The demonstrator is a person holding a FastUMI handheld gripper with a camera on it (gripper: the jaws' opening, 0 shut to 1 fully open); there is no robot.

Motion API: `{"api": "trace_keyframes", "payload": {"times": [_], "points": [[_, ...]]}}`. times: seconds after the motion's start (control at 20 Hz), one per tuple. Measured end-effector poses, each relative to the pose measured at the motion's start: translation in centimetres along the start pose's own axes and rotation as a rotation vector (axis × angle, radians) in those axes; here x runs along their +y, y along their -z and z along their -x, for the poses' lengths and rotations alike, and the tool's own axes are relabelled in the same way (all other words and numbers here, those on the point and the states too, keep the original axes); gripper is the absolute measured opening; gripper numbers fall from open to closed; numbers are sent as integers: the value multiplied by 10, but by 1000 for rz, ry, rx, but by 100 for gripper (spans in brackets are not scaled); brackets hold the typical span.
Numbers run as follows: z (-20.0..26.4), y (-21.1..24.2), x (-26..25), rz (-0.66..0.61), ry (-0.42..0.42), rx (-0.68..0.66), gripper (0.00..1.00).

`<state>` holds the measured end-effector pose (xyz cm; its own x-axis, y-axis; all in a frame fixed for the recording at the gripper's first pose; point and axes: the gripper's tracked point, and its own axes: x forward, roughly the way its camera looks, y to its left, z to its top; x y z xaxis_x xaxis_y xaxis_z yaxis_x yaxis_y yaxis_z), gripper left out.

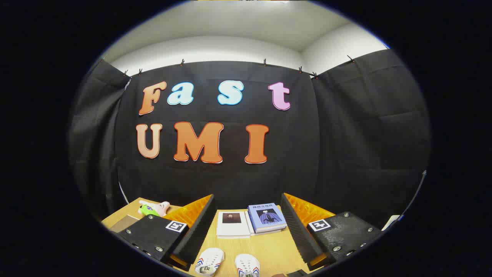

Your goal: Open the storage box then place both shoes into the box .Put the left shoe in first, then the right shoe, with the right side of both shoes facing outward in a uniform manner.

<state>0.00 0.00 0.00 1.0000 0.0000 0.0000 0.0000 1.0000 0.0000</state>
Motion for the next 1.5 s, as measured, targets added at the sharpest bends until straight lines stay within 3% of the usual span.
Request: {"api": "trace_keyframes", "payload": {"times": [0.55, 1.0, 1.2, 1.5], "points": [[-4, 9, -1, 1, 8, 26, 99], [-10, 31, 4, -90, -29, 74, 99], [-15, 65, 25, -268, -110, 165, 98], [-14, 126, 85, -727, -347, 358, 98]]}}
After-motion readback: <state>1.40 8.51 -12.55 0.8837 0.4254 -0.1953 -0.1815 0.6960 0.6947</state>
